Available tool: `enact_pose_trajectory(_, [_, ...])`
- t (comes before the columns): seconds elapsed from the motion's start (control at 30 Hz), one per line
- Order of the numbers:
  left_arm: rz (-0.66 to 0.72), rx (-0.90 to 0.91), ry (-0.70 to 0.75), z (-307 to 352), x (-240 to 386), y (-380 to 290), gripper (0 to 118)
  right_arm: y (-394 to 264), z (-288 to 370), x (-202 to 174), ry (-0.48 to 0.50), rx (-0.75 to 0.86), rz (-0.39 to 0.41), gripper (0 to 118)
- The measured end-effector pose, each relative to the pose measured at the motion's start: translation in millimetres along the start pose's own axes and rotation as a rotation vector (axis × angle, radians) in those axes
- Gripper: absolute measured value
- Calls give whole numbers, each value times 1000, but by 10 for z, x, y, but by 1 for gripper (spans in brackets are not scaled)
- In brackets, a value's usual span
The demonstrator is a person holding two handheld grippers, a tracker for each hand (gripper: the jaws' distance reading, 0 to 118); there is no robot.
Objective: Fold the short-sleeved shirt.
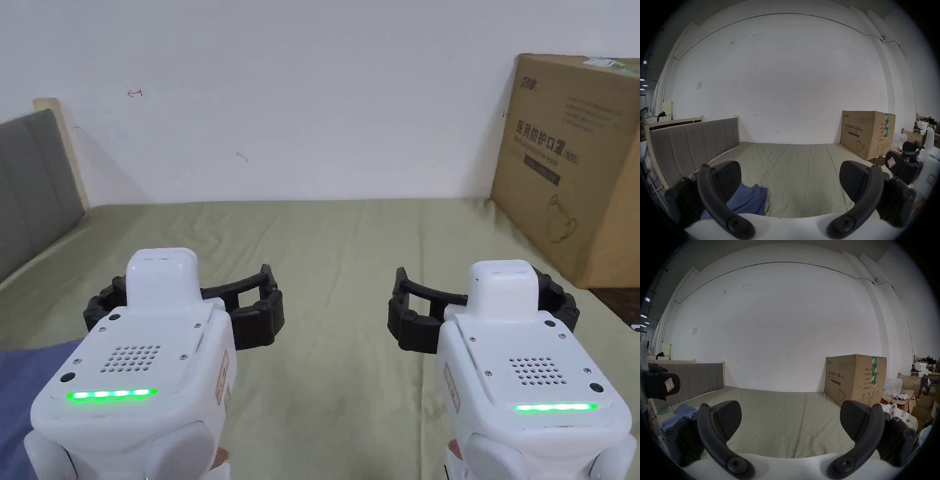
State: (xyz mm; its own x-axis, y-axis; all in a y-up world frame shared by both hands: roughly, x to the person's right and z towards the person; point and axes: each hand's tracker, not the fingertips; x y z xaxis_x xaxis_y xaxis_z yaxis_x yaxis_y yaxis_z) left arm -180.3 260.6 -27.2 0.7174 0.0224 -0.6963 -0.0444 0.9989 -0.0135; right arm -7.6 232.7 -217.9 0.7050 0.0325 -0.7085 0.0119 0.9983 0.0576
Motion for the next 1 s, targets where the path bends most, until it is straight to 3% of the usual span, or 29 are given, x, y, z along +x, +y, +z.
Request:
enact_pose_trajectory(0.37, [-38,-9,8,2,14,-31,118,-56,8,14,-1,-23,-13,118])
enact_pose_trajectory(0.6, [-54,-5,14,1,25,-48,118,-38,-3,-7,-22,-32,24,118])
enact_pose_trajectory(0.7, [198,48,-34,19,-126,-86,118,89,-37,-199,-81,10,265,118])
enact_pose_trajectory(0.8, [656,40,-82,-34,-423,-298,118,74,-16,-534,-129,119,710,118])
enact_pose_trajectory(0.83, [827,39,-102,-61,-528,-428,118,15,-6,-662,-140,156,891,118])
enact_pose_trajectory(0.9, [1035,52,-102,-72,-653,-690,118,-139,33,-829,-97,197,1157,118])
enact_pose_trajectory(0.97, [1164,45,-54,-41,-692,-897,118,-277,84,-952,16,161,1315,118])
enact_pose_trajectory(1.0, [1198,44,-48,-34,-708,-953,118,-318,90,-996,47,126,1321,118])
